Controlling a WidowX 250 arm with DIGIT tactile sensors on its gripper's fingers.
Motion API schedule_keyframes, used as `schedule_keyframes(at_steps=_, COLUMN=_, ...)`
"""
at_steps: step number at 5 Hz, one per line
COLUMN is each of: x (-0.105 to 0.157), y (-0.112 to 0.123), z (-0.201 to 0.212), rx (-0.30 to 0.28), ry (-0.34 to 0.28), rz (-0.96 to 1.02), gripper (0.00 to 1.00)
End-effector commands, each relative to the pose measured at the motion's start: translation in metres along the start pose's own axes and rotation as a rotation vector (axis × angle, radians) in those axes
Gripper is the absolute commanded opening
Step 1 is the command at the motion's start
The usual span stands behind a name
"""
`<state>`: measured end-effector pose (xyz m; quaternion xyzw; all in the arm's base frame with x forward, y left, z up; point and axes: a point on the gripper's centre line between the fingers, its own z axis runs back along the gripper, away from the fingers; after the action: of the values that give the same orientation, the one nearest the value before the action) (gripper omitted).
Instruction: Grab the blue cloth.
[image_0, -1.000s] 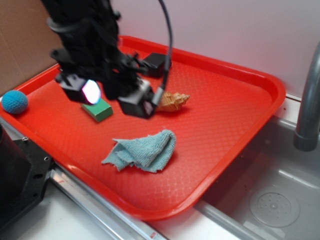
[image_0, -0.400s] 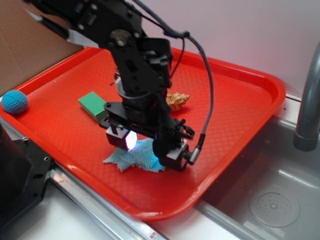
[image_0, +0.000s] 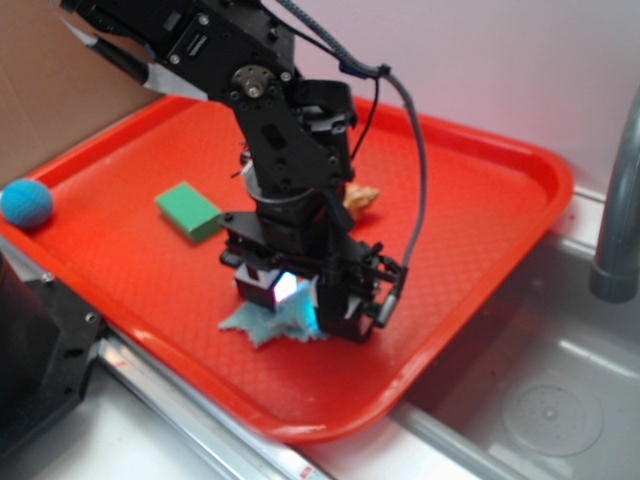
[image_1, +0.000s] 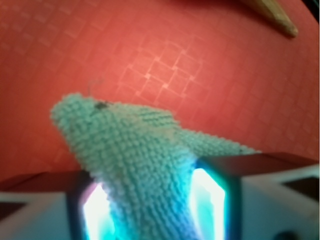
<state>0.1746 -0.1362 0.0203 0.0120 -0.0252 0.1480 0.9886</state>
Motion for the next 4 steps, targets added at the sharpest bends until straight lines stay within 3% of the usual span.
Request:
schedule_keyframes(at_steps=1, x=0.008, y=0.006, z=0.011, rx=-0.020, ry=0.021, rz=-0.045, gripper=0.00)
schedule_keyframes(at_steps=2, x=0.015, y=0.015, z=0.032, rx=-0.041, ry=0.040, rz=-0.121, gripper=0.00)
schedule_keyframes(at_steps=4, x=0.031, y=0.053, z=0.108, rx=-0.077, ry=0.000, rz=-0.152, gripper=0.00)
